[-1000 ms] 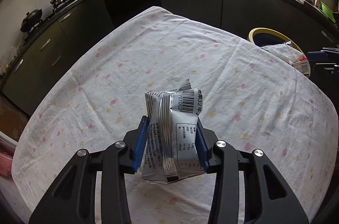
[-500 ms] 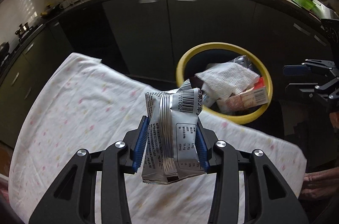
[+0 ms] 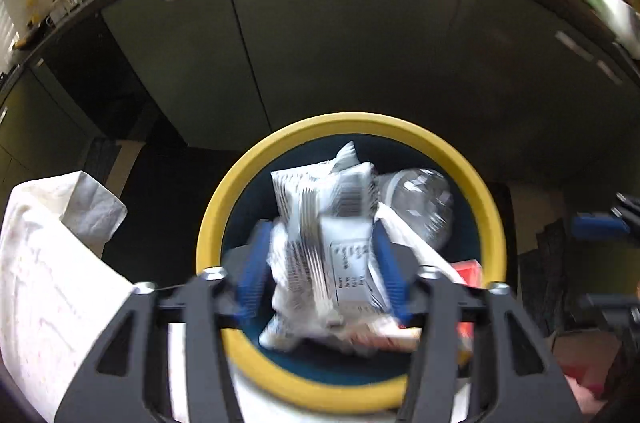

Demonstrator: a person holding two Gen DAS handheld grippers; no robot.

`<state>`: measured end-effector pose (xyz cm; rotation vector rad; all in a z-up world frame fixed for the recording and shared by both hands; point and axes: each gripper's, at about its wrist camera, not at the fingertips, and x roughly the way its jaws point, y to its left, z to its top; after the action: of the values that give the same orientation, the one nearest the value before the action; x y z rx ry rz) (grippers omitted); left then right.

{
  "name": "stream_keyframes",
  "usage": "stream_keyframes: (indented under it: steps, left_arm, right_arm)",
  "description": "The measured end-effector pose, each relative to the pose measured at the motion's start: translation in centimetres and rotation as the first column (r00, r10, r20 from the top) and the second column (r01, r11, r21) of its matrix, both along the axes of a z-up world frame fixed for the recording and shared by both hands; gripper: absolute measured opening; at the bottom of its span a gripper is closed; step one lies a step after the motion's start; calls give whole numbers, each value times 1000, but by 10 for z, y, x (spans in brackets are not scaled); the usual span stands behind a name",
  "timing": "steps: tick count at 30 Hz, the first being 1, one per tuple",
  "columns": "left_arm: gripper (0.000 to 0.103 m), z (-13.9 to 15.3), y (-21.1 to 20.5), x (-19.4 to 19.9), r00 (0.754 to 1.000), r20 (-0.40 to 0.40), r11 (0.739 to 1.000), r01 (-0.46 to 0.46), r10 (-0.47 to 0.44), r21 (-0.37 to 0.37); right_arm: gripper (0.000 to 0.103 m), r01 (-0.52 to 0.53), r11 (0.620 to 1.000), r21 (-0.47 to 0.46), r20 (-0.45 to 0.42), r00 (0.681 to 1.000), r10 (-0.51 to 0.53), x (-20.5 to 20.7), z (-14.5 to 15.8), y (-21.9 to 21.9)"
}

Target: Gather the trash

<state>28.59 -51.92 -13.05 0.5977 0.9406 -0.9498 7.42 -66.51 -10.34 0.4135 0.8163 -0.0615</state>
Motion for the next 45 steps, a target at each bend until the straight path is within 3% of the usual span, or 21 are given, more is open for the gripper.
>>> stream_keyframes:
  steps: [2,8,13,16,17,19,20,25,33,37,45]
  left_arm:
    - [77,-4,-9,3,1000,6,1000,-20,20,9]
    - [92,23,19,-10,996,-7,994,-89,88,-70]
    - [98,58,90,-47,964,83,957,-238,254,-169]
    - [98,75,149,-73,925,86,912,-343,369,-226]
    - [98,82,175,-82,904,82,886,-388,420,-254]
    - [98,93,214,-100,861,82,835,-458,502,-304]
    - [98,98,233,-111,840,82,811,-485,536,-328]
    - [98,118,334,-163,695,122,675,-616,708,-406]
    - [98,139,444,-247,524,203,553,-694,827,-462]
    - [98,140,474,-277,493,183,516,-713,850,-474]
    - [98,143,485,-297,464,192,494,-716,865,-493]
  right_arm:
    - [66,3,1000,5,5,1000,-3,-1,0,-1]
    - [66,-8,1000,-25,2,1000,8,-2,4,9]
    - [74,-72,994,-81,12,997,74,-1,15,40]
    - [81,-129,982,-137,24,991,134,-1,23,68]
    - [82,-147,977,-153,31,988,154,-2,27,77]
    - [96,-177,968,-177,40,982,187,-3,32,93]
    - [96,-189,963,-190,46,979,201,-3,35,100]
    - [96,-234,937,-260,84,961,264,-9,53,138]
    - [96,-239,908,-345,162,937,309,-35,84,175]
    - [96,-217,904,-369,186,935,301,-49,94,180]
    - [96,-165,909,-382,231,936,267,-65,109,176]
